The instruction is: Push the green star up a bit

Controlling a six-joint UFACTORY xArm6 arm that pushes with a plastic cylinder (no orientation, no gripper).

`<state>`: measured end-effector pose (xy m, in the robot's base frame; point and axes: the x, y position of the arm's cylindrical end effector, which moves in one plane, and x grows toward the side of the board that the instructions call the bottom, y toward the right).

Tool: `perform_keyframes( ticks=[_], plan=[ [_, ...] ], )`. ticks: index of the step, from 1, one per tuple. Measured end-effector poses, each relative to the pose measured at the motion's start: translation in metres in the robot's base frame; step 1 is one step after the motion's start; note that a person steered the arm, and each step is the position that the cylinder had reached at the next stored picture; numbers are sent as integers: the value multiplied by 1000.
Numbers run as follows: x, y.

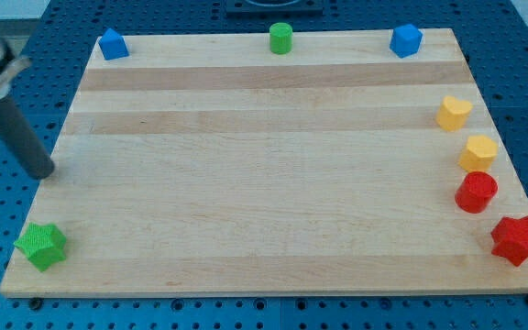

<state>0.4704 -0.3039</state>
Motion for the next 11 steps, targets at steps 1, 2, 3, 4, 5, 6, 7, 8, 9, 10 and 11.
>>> perform_keyframes(
  ticks=[1,2,3,4,5,6,7,8,9,10,11],
  plan=[
    [21,-1],
    [62,-1],
    [61,0],
    [82,0],
    [143,0],
    [146,2],
    [140,7],
    [140,36],
    [130,62],
    [102,57],
    [92,43]
  ],
)
